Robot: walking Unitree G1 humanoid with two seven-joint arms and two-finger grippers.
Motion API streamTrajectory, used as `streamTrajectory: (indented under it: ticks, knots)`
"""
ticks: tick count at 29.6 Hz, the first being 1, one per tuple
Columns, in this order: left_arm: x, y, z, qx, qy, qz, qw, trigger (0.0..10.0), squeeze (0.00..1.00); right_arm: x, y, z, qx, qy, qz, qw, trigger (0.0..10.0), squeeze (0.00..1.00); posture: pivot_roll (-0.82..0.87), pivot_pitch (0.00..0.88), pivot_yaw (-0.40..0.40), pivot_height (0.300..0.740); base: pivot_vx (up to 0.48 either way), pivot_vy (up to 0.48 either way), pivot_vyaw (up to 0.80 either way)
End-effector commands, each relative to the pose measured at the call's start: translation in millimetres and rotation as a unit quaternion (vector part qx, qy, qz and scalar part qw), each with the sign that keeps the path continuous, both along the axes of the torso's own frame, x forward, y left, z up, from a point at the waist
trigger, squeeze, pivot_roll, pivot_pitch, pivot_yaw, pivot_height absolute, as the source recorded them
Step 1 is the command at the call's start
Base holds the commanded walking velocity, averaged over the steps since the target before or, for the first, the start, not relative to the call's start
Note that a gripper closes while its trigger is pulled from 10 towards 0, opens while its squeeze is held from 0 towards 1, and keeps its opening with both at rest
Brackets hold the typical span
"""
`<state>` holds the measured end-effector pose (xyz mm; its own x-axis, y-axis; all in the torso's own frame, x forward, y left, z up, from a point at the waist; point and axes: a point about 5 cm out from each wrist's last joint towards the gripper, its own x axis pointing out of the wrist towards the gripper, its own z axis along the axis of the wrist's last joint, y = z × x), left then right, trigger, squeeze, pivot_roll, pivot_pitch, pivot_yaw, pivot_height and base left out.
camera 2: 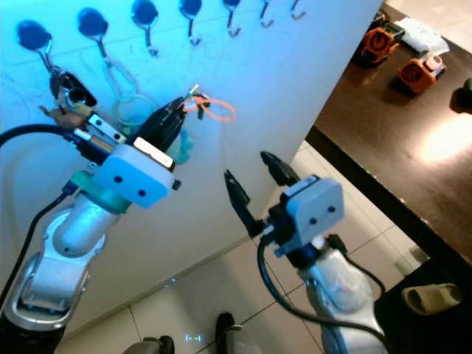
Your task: Hang keys on a hook
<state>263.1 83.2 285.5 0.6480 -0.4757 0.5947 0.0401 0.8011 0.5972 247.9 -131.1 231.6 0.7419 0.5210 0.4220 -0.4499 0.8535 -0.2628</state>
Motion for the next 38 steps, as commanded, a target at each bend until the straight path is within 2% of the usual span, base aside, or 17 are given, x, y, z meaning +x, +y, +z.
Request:
streamTrajectory:
  ticks: [1, 3, 6, 11, 12, 14, 15, 16, 26, 38]
  knots:
    - [-0.3, -3.1, -1, 0.004, 0.000, -0.013, 1.000, 10.0, 0.00, 2.9, 1.8, -2, 0.011, 0.017, 0.015, 1.000, 10.0, 0.00, -0.08, 0.214, 0.034, 0.740, 0.000, 0.000, 0.00]
    - [0.0, -2.7, -1, 0.002, -0.002, -0.009, 1.000, 10.0, 0.00, 7.6, 10.1, 1, 0.026, 0.030, 0.057, 0.998, 10.0, 0.00, -0.07, 0.211, 0.026, 0.740, 0.000, 0.000, 0.00]
    - [-0.3, -2.4, -1, 0.001, -0.003, -0.006, 1.000, 10.0, 0.00, 9.5, 13.7, 1, 0.030, 0.036, 0.071, 0.996, 10.0, 0.00, -0.06, 0.206, 0.013, 0.740, 0.000, 0.000, 0.00]
    - [-0.9, -0.5, -2, -0.004, -0.005, 0.003, 1.000, 10.0, 0.00, 23.5, 15.2, 1, 0.030, 0.032, 0.046, 0.998, 10.0, 0.00, -0.05, 0.203, 0.003, 0.740, 0.000, 0.000, 0.00]
    - [-1.0, -0.4, -2, -0.004, -0.004, 0.004, 1.000, 10.0, 0.00, 27.9, 17.2, 1, 0.029, 0.030, 0.046, 0.998, 7.6, 0.00, -0.04, 0.200, 0.003, 0.740, 0.000, 0.000, 0.00]
    - [-1.1, -0.4, -2, -0.005, -0.004, 0.004, 1.000, 10.0, 0.00, 30.6, 18.8, 1, 0.028, 0.029, 0.047, 0.998, 7.6, 0.00, -0.04, 0.200, 0.003, 0.740, 0.000, 0.000, 0.00]
    - [-0.9, -0.5, -3, -0.005, -0.004, 0.004, 1.000, 10.0, 0.00, 34.2, 20.3, 1, 0.030, 0.029, 0.048, 0.998, 1.7, 0.00, -0.04, 0.198, 0.003, 0.740, 0.000, 0.000, 0.00]
    - [-0.7, -0.7, -3, -0.005, -0.003, 0.003, 1.000, 10.0, 0.00, 38.0, 21.9, 3, 0.033, 0.027, 0.047, 0.998, 0.0, 0.00, -0.04, 0.197, 0.003, 0.740, 0.000, 0.000, 0.00]
    - [-0.4, -0.5, -4, -0.004, -0.003, 0.005, 1.000, 10.0, 0.00, 48.3, 27.6, 10, 0.040, 0.014, 0.059, 0.997, 0.0, 0.00, -0.03, 0.190, 0.002, 0.740, 0.000, 0.000, 0.00]
    - [0.2, -0.1, -8, 0.013, 0.004, 0.007, 1.000, 10.0, 0.00, 44.3, 29.3, 12, 0.037, 0.004, 0.086, 0.996, 0.0, 0.00, -0.04, 0.199, 0.005, 0.740, 0.000, 0.000, 0.00]
